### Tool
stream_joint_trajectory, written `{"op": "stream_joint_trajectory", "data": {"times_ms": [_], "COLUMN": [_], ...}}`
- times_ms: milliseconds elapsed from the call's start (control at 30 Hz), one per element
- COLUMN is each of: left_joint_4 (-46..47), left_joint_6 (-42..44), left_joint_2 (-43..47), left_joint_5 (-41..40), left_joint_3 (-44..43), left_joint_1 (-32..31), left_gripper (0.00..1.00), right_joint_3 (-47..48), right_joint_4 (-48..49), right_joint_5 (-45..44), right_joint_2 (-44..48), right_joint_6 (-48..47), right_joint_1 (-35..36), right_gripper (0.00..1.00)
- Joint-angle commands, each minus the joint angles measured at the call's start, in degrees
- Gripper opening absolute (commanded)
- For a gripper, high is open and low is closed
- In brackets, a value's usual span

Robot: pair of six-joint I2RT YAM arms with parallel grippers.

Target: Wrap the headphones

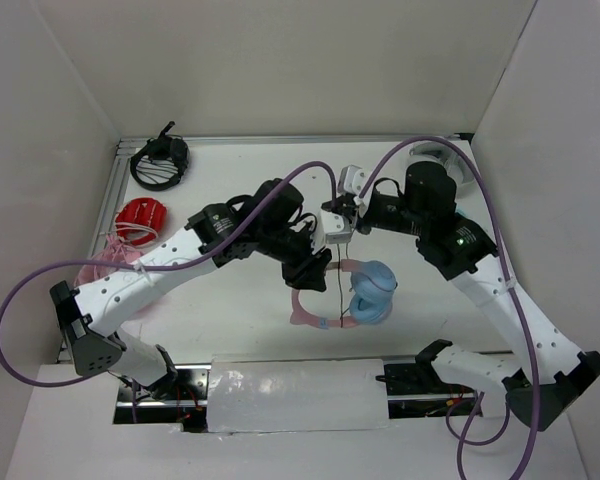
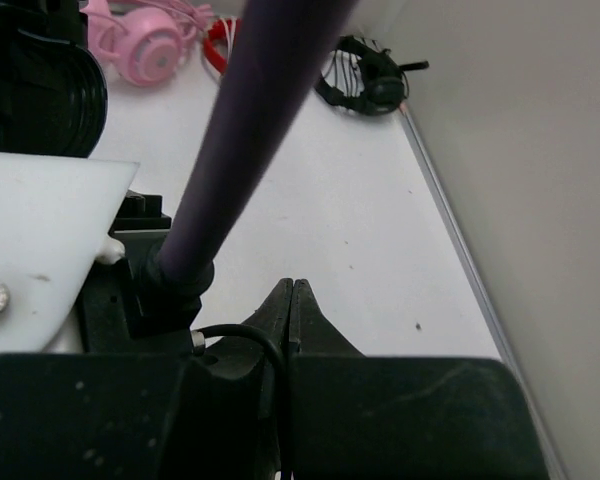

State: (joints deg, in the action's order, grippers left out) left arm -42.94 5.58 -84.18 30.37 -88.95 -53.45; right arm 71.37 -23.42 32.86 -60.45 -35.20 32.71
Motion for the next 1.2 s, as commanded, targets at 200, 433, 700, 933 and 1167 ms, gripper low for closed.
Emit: {"op": "stream_joint_trajectory", "data": {"times_ms": [200, 433, 700, 933, 1167], "left_joint_4": [9.5, 10.0, 4.6, 6.0, 5.1], "left_joint_6": [-1.9, 0.5, 4.8, 4.4, 1.9], "left_joint_2": [1.0, 4.9, 6.9, 8.0, 7.3], "left_joint_5": [2.1, 4.9, 7.0, 10.7, 9.1], "left_joint_3": [-5.1, -6.9, -19.4, -21.1, -26.9], "left_joint_1": [-1.5, -1.5, -1.6, -1.6, -1.6], "left_gripper": [0.0, 0.0, 0.0, 0.0, 0.0], "right_joint_3": [0.2, 0.2, 5.7, 7.5, -0.4], "right_joint_4": [8.2, 5.5, -7.9, -13.8, -4.3], "right_joint_5": [3.1, 0.1, 26.1, 31.9, 41.0], "right_joint_2": [-3.2, -8.0, -10.0, -13.4, -17.7], "right_joint_6": [9.3, 6.9, -7.3, -11.1, -5.7], "right_joint_1": [1.7, -1.1, -9.4, -10.7, -10.2], "right_gripper": [0.0, 0.04, 0.23, 0.23, 0.32]}}
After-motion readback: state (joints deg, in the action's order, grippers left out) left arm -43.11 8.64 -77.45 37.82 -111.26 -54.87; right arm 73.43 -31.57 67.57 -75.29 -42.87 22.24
